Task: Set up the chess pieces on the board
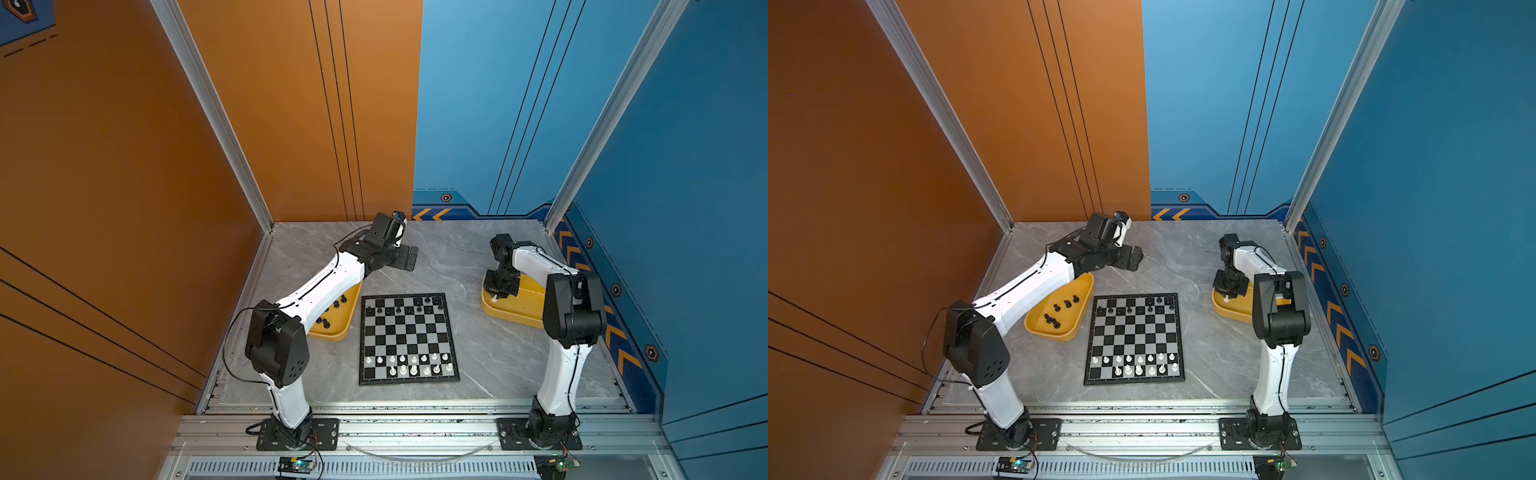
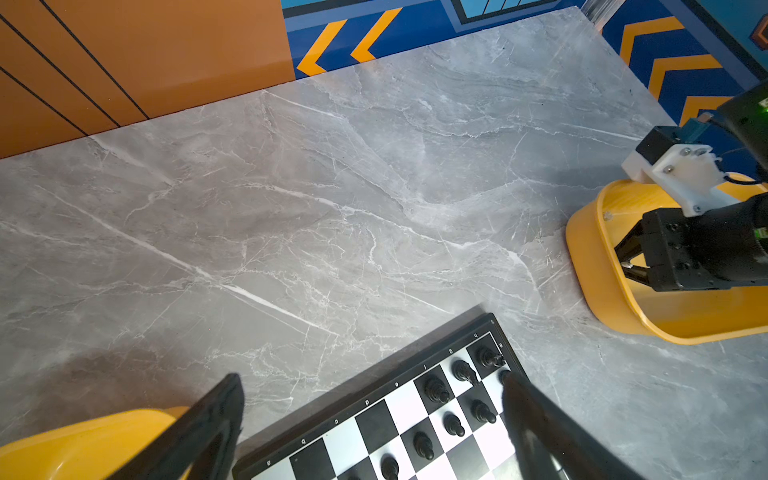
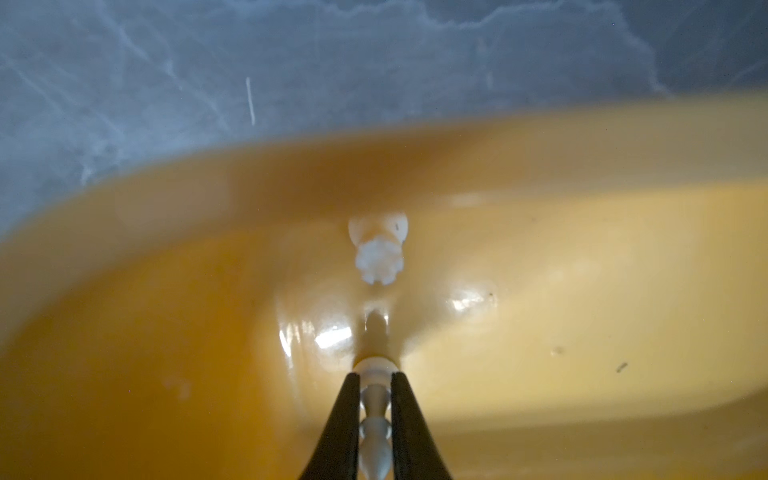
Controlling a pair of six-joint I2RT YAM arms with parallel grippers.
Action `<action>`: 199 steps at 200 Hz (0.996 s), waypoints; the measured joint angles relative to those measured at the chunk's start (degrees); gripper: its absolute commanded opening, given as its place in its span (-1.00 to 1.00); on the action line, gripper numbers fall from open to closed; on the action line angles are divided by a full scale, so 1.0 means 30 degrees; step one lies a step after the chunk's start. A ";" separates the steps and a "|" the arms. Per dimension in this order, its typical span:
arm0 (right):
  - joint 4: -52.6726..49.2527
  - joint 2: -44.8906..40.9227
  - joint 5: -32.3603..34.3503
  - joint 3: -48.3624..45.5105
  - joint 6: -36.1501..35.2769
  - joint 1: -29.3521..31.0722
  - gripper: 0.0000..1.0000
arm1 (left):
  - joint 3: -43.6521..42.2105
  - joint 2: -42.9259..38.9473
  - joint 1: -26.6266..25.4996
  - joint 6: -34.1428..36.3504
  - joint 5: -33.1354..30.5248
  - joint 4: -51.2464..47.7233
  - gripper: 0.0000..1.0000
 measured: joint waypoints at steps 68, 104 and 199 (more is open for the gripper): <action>-0.0022 -0.0015 0.0000 0.0058 -0.0211 0.0007 -0.83 | -0.0233 -0.0087 0.0000 -0.0007 -0.0080 0.0007 0.95; -0.0350 -0.0240 0.0058 0.0226 -0.0299 0.0372 -0.84 | -0.1319 -0.0838 0.0000 -0.0015 -0.0350 -0.0073 0.95; -0.1588 -0.2579 0.0576 0.0721 -0.0328 0.2280 -0.85 | -0.5923 -0.5486 0.0000 -0.0801 -0.1188 0.0175 0.95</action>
